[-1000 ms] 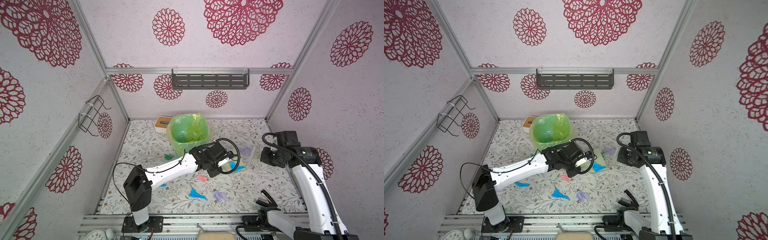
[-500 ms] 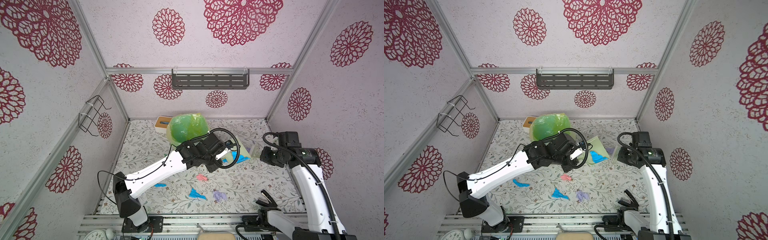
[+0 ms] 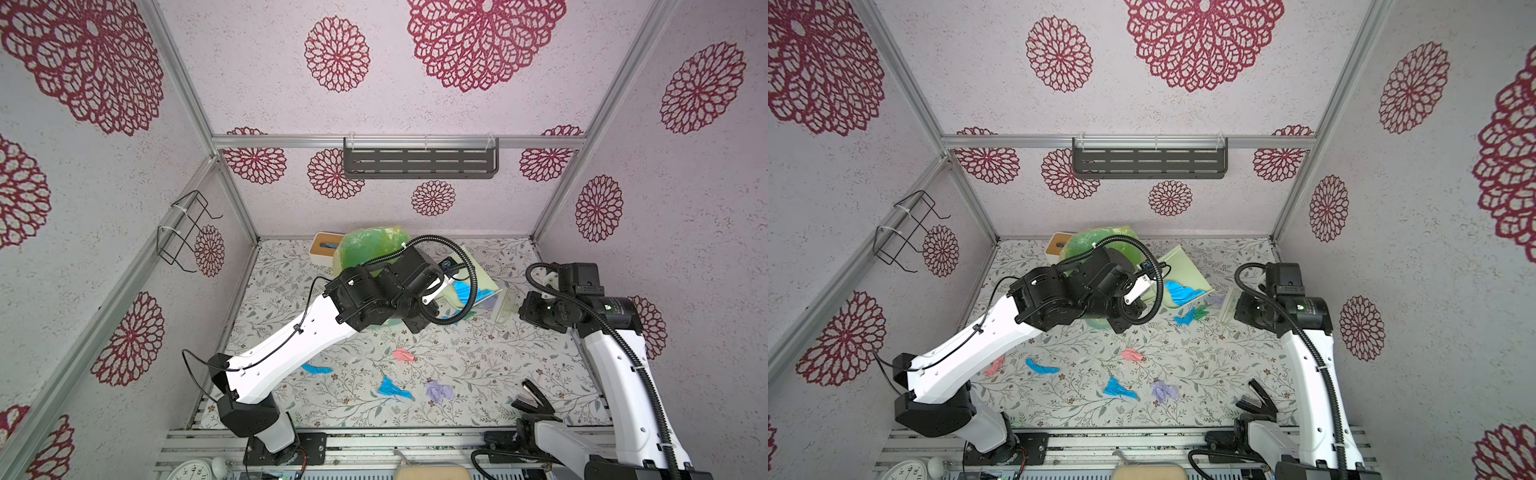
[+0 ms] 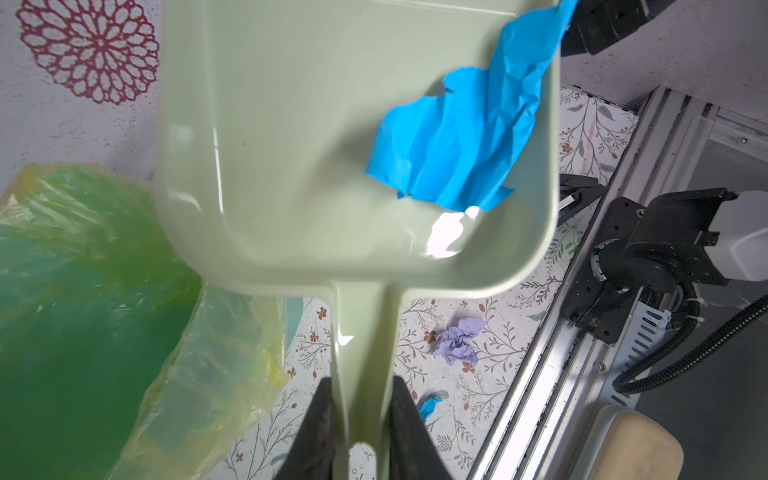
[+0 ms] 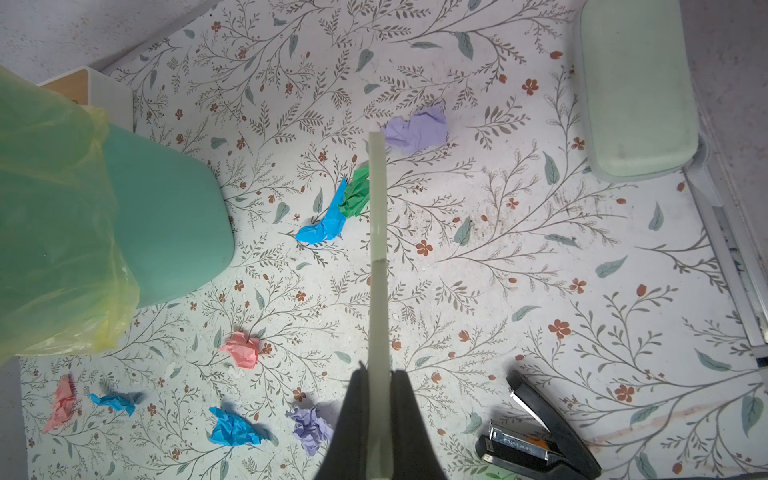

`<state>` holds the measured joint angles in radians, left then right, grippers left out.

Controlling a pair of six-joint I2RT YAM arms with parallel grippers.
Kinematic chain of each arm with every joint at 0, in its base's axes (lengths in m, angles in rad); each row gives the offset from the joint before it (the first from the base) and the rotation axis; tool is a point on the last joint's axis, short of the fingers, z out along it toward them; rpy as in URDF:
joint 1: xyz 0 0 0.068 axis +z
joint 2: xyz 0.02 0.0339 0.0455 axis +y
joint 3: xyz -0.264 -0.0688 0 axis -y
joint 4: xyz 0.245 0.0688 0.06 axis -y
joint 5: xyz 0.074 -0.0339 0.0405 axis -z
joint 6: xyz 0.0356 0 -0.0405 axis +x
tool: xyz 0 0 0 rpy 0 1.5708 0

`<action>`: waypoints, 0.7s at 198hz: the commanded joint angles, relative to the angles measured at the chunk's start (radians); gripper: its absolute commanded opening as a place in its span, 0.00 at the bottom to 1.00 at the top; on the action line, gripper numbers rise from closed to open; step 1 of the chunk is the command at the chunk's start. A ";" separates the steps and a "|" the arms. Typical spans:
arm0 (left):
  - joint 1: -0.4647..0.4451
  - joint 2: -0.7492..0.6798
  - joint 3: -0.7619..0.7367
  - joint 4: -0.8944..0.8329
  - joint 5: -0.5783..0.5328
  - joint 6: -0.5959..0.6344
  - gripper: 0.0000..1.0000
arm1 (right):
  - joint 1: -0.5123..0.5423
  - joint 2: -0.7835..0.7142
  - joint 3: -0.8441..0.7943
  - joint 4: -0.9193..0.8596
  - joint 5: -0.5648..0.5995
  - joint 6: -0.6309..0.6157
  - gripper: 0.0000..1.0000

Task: Sweep away the paper scraps from the table
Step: 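Lift the dustpan with the scrap and carry it to the bin with the left gripper, then tip the dustpan over the bin with the left gripper to drop the scrap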

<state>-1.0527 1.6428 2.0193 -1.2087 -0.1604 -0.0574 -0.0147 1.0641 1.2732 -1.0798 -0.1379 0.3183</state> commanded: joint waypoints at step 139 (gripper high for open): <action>0.383 -0.236 -0.140 -0.116 -0.164 -0.061 0.07 | -0.025 0.053 0.034 0.058 -0.093 -0.049 0.00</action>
<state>-0.7155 1.4124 1.8957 -1.3254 -0.2985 -0.1349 -0.0299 1.1114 1.2827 -1.0431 -0.2050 0.2974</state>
